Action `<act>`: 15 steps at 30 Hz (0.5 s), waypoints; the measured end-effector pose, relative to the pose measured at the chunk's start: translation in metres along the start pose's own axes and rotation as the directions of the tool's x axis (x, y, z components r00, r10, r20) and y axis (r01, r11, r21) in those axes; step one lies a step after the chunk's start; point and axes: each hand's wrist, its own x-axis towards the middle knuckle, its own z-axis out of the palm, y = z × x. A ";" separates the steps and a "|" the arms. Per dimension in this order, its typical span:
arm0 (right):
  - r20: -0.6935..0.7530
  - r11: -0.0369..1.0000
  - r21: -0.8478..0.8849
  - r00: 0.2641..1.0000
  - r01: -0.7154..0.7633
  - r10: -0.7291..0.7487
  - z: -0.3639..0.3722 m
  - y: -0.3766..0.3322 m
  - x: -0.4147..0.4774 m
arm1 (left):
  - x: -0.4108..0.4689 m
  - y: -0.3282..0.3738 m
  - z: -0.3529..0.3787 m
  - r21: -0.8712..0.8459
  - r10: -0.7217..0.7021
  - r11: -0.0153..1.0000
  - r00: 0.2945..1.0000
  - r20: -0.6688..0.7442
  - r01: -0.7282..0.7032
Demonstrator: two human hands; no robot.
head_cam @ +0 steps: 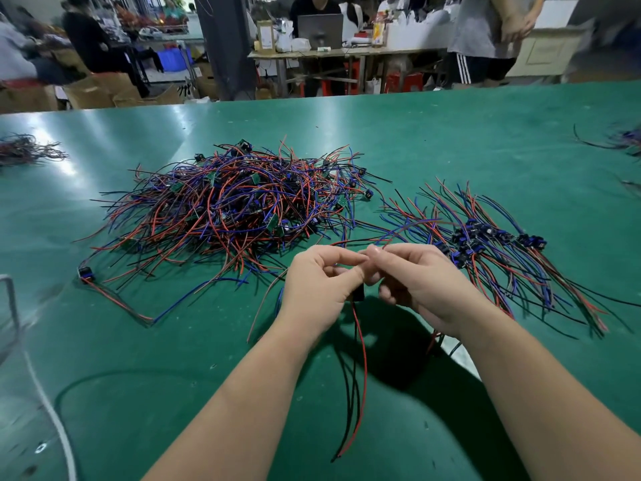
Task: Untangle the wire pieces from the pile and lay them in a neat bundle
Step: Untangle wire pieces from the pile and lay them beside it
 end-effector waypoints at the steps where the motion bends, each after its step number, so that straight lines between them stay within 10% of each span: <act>1: 0.006 0.998 0.067 1.000 0.000 -0.001 0.000 0.000 0.001 | -0.001 0.000 0.000 0.039 0.028 0.999 0.999 -0.017 -0.028; 5: -0.067 0.980 0.197 0.997 -0.019 0.033 -0.002 -0.005 0.002 | -0.005 0.003 0.002 0.192 0.115 0.975 0.993 -0.018 -0.110; 11: -0.199 0.903 0.429 0.976 0.011 0.082 -0.010 -0.009 0.007 | -0.005 0.008 0.007 -0.148 -0.192 0.963 0.961 0.201 0.224; 15: -0.138 0.978 0.210 0.990 0.002 0.027 -0.011 -0.005 0.006 | -0.005 0.007 0.006 -0.197 -0.202 0.952 0.963 0.177 0.236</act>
